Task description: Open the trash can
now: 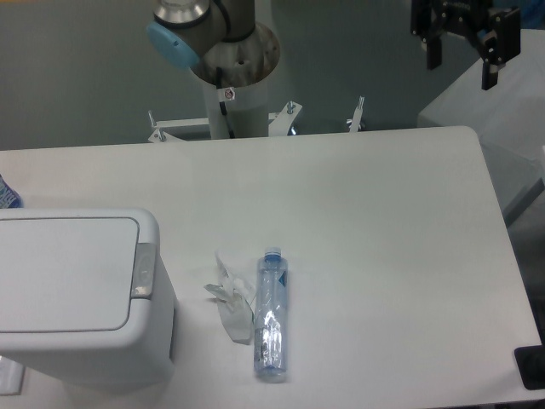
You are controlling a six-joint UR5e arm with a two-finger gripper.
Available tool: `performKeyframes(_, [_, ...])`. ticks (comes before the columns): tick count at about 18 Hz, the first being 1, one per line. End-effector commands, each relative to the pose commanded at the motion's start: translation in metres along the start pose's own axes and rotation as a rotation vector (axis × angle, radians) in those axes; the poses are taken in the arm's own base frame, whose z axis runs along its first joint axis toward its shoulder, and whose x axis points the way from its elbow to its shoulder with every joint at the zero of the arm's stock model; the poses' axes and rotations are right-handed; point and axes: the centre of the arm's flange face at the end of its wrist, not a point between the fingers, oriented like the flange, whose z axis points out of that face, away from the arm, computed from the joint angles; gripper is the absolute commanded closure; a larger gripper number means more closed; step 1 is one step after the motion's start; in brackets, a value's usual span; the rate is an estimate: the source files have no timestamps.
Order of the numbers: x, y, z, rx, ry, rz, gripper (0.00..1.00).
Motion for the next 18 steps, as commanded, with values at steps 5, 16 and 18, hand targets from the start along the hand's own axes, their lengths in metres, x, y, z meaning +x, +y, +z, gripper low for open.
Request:
performKeyframes(5, [0.001, -0.004, 0.001, 0.004, 0.001, -0.007, 0.0])
performKeyframes(16, [-0.015, -0.108, 0.02, 0.213, 0.057, -0.474, 0.0])
performKeyframes(18, [-0.018, -0.116, 0.02, 0.263, 0.045, -0.609, 0.0])
